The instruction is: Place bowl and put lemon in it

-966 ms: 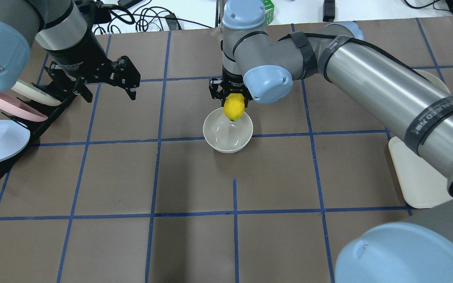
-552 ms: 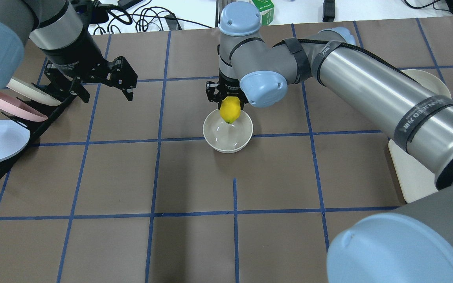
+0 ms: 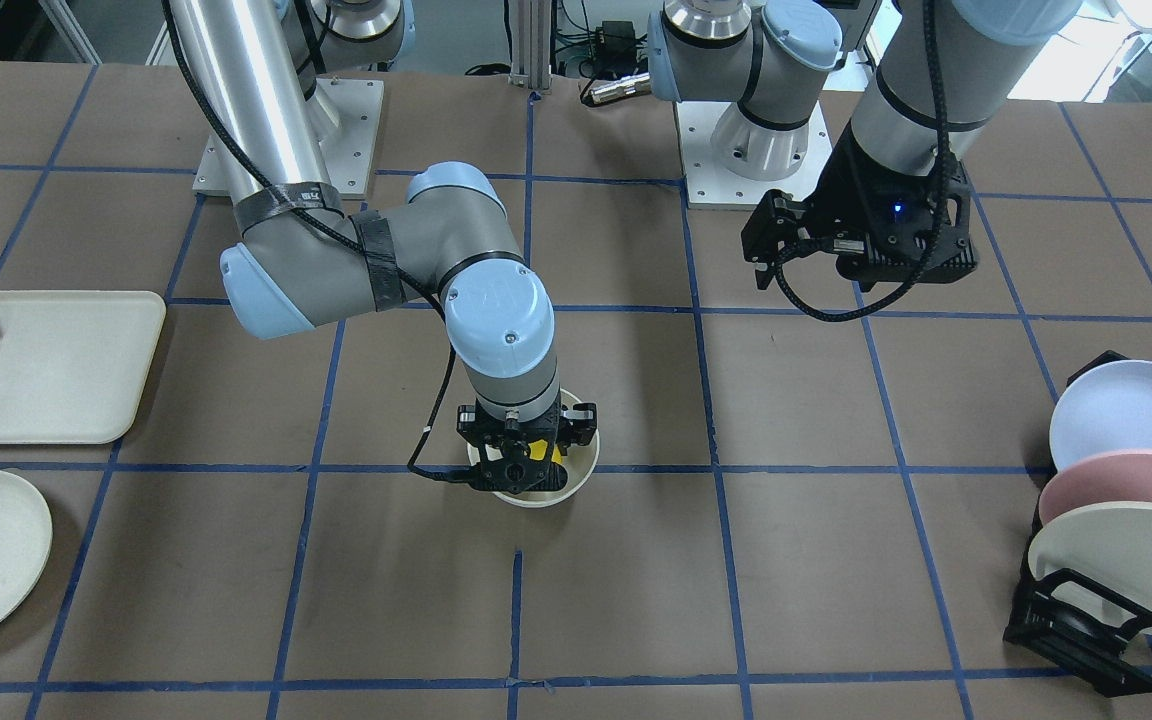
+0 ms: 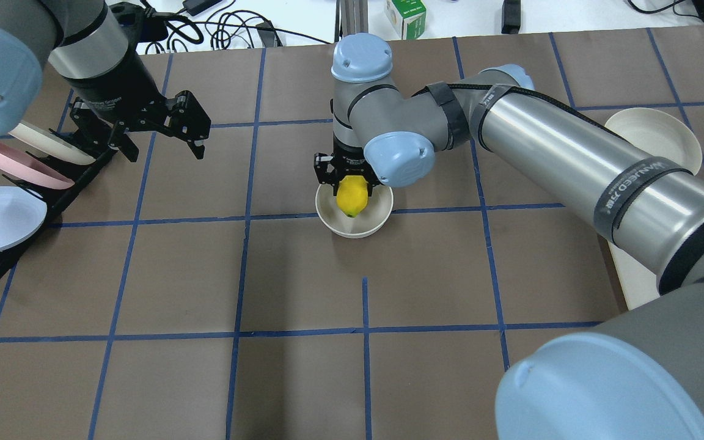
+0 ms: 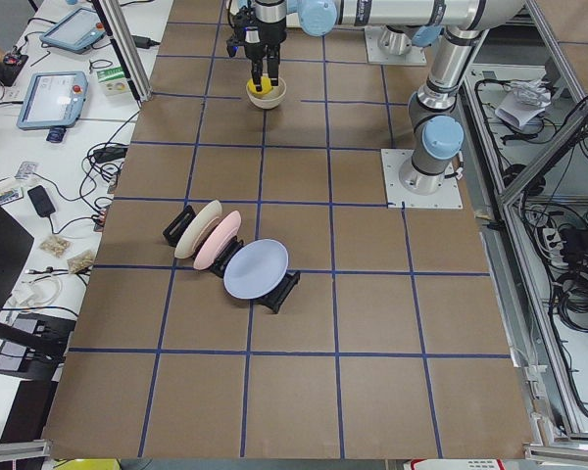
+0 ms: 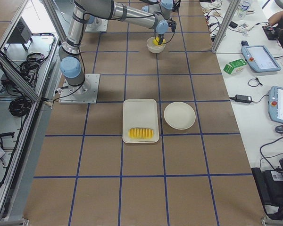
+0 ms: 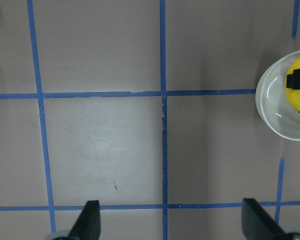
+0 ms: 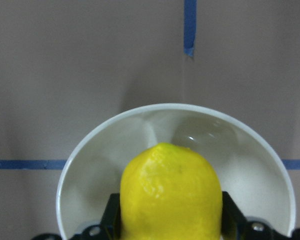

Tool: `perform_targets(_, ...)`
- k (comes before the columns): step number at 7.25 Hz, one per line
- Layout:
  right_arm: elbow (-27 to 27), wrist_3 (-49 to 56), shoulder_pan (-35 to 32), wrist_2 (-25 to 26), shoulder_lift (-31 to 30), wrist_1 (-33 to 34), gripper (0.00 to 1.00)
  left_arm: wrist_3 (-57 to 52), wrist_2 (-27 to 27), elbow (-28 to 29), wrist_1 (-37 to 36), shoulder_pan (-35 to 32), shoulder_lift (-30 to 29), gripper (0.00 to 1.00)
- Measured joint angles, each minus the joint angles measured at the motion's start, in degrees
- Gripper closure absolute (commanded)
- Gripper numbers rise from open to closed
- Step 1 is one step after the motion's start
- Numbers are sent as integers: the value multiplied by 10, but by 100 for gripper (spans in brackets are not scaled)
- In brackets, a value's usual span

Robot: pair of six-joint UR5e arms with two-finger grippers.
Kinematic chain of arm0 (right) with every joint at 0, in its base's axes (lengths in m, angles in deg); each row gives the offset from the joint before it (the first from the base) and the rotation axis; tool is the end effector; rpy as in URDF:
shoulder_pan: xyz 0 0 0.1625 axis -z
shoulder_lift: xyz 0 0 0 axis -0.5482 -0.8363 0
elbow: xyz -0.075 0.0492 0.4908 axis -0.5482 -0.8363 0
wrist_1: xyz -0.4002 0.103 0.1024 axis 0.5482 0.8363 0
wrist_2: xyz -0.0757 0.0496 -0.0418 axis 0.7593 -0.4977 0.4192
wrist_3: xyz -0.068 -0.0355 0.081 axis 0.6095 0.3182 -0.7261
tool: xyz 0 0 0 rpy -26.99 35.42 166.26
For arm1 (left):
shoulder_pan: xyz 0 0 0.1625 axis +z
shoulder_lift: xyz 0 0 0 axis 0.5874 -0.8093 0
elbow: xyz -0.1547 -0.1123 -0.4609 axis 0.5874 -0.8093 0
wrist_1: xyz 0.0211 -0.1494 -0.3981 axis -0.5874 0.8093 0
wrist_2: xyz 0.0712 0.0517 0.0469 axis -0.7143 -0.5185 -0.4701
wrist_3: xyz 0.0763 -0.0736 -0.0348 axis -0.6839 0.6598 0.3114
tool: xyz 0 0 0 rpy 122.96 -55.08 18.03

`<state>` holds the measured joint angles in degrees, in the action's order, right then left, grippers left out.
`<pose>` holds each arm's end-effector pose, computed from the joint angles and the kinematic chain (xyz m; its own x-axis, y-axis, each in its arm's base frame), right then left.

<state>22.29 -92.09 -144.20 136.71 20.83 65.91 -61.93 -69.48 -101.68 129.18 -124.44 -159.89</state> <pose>0.3898 -0.6106 0.2824 -0.9956 0.0230 -0.0904 0.0164 0.9971 0.0739 -0.1190 -0.5229 0.5333 -1.0000 0.0068 -0.0009 0.0068 0.9989 0.0473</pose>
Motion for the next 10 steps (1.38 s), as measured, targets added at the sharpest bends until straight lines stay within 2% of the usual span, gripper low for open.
perform_targets(1, 7, 0, 0, -2, 0, 3, 0, -1, 0, -2, 0, 0, 0, 0)
perform_targets(4, 11, 4, 1, 5, -6, 10, 0, -1, 0, -3, 0, 0, 0, 0)
perform_targets(7, 13, 3, 21, 9, -53, 3, 0, -1, 1, -2, 0, 0, 0, 0)
perform_targets(10, 13, 77, 111, 10, -118, -60, 0, -1, 1, -1, 0, 0, 1, 0)
